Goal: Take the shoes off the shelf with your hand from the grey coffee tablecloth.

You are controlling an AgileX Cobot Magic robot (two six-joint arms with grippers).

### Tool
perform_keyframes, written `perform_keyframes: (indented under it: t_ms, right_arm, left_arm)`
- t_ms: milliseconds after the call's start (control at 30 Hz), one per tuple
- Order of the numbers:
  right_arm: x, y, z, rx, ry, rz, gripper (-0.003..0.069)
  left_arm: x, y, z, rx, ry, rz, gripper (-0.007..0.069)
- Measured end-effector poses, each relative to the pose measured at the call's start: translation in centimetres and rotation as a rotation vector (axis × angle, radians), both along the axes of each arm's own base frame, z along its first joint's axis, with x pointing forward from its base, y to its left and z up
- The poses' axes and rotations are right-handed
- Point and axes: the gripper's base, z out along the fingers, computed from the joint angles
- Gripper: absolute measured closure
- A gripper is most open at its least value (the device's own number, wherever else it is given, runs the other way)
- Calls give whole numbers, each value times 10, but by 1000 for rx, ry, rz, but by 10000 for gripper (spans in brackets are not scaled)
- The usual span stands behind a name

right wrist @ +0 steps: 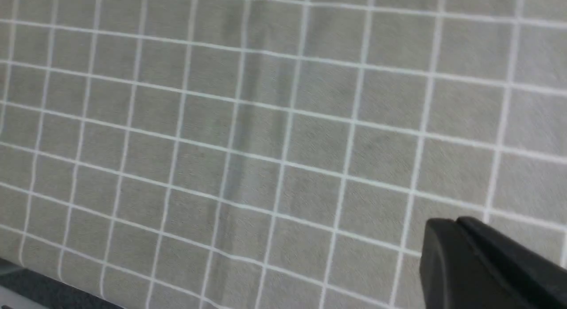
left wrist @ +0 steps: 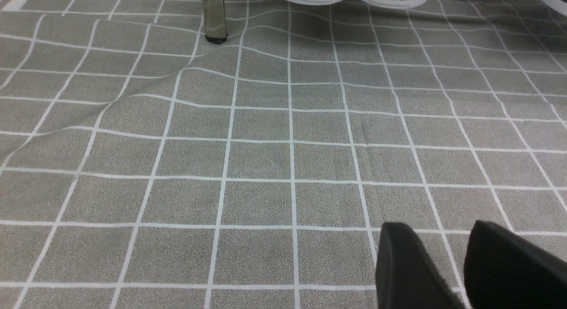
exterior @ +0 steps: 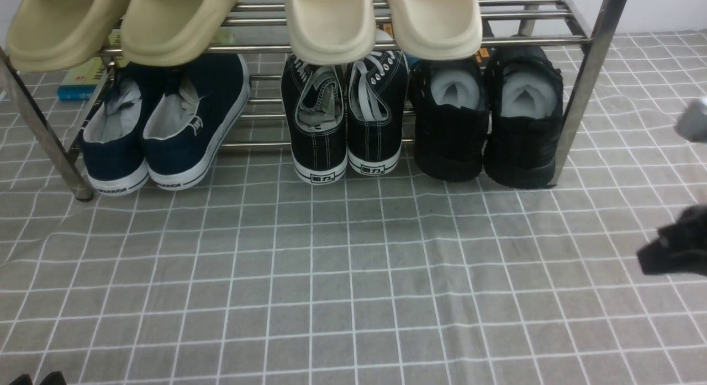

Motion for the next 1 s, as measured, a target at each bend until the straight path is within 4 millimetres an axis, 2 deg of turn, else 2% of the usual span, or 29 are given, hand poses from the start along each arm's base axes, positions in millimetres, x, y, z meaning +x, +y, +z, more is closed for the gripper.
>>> perform_keyframes:
  t_ms: [100,200,367,567,800,1000]
  right_arm:
    - [28,24,4,-23,-27,83,557]
    - [48,46,10,-47,-93,139,497]
    - [83,86,15,-81,-231,196,345]
    - [116,123,7,-188,-352,283,204]
    - [150,140,-4,-309,-489,328,139]
    - [160,141,-19,-392,-501,362,134]
  left_arm:
    - [0,0,0,0,0,0,384]
    - [0,0,0,0,0,0,384]
    - [0,0,0,0,0,0,384]
    - [0,0,0,0,0,0,384]
    - [0,0,0,0,0,0,384]
    - [0,0,0,0,0,0,384]
